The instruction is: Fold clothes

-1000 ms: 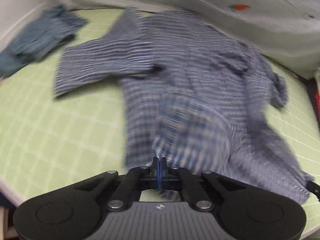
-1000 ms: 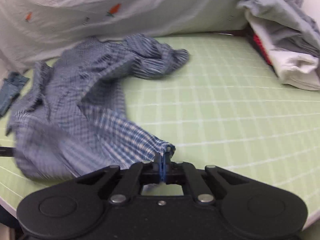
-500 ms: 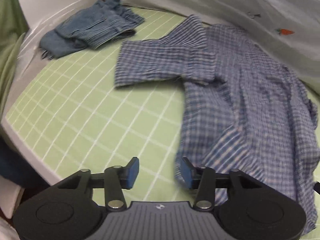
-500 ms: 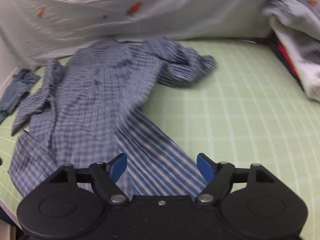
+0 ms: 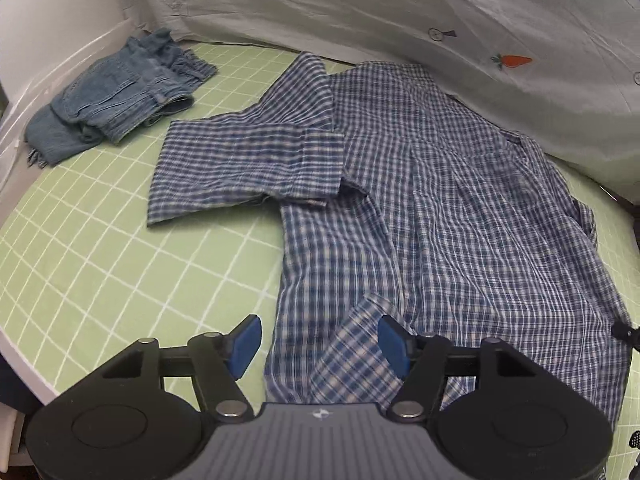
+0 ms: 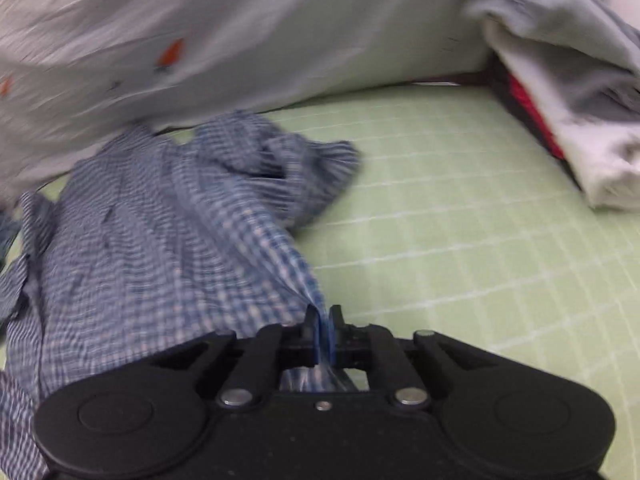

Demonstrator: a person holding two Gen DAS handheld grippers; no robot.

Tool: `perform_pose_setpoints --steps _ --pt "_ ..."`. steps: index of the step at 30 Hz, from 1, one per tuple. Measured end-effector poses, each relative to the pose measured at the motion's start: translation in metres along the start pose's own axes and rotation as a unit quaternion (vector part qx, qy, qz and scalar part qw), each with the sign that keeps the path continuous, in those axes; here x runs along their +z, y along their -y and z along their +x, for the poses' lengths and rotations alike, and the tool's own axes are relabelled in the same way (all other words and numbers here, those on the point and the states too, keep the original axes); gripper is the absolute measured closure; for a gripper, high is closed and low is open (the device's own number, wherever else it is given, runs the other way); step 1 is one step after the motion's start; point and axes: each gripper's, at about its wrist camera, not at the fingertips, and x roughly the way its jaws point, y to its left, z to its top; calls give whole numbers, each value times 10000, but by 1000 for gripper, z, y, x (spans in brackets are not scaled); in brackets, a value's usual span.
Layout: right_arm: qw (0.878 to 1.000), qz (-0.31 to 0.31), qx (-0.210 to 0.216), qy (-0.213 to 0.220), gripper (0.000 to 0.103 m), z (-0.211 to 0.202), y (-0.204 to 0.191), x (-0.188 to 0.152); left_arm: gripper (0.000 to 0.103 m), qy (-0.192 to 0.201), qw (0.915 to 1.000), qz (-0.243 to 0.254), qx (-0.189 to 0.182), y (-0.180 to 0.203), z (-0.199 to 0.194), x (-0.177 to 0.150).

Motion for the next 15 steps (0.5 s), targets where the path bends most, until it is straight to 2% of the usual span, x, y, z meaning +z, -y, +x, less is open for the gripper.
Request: perform_pose_setpoints --steps 2,3,4,7,8,9,10,12,15 --pt "9996 -68 -228 -128 74 -4 10 -9 35 -67 9999 11 -129 8 9 1" --pt "9995 -68 -277 -165 70 -6 13 -14 35 -143 9998 -25 -169 12 14 0" --pt "9994 -34 -291 -192 66 -9 17 -19 35 -224 9995 -61 -215 15 20 -2" --pt "9992 -45 -257 -308 66 -15 19 -33 38 -383 9990 -113 -209 23 32 -8" --pt "9991 -61 -244 -349 65 -17 19 -38 52 -406 9990 -106 -155 25 34 -10" --pt "9989 -77 -231 -390 65 -19 19 -42 85 -438 9989 -123 -111 26 36 -13" --pt "9988 -93 -218 -430 65 -21 18 -47 101 -471 9987 -195 -94 24 35 -16" --pt "9985 -124 -163 -507 65 -23 15 -53 101 -469 9982 -373 -44 17 30 -23" --pt "9978 -223 -81 -612 65 -24 8 -60 101 -361 9977 -447 355 1 13 -34"
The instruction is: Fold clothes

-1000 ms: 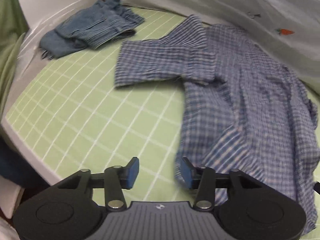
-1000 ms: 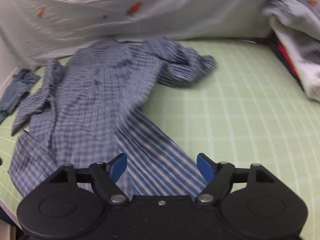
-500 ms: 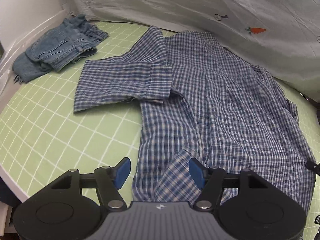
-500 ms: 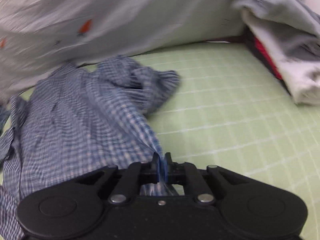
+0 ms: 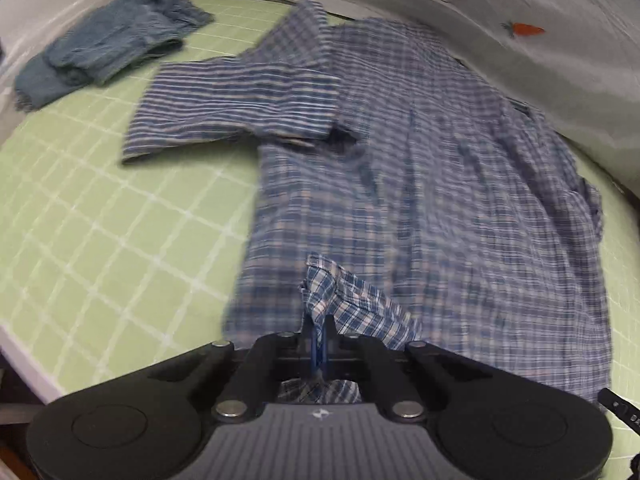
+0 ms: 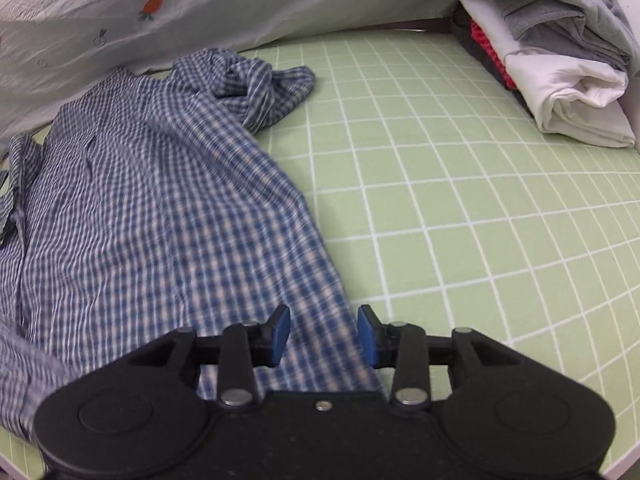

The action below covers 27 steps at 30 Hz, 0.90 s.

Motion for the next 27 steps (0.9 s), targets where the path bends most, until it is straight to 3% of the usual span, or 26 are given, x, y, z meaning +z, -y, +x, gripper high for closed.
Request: perform_pose_setpoints --steps 5,8,9,11,13,15,18,24,27 --pt "9994 -230 104 -248 63 2 -15 -7 100 -38 9975 -184 686 -44 -22 -25" --pt "9987 -363 161 -305 56 0 -27 -10 87 -69 9958 -422 808 -68 -31 -32" --pt "9986 -401 153 -315 53 0 -32 -11 79 22 9954 -518 800 -71 -36 -29" --pt "9986 -407 138 -307 47 0 -38 -10 74 218 9943 -699 777 -77 -45 -23" --pt "9988 -375 114 -282 40 2 -42 -8 64 506 9939 -626 747 -70 -51 -11" --pt "9990 -364 64 -255 33 4 -47 -5 49 663 9950 -384 641 -56 -48 1" --pt "9991 -366 -60 -218 30 10 -56 -1 49 632 9973 112 352 -32 -30 18" --pt "9991 -243 -283 -209 26 19 -72 7 46 -81 9958 843 -347 5 31 33" --pt "9983 -240 -486 -222 24 22 -81 8 46 -369 9920 1096 -499 15 56 35"
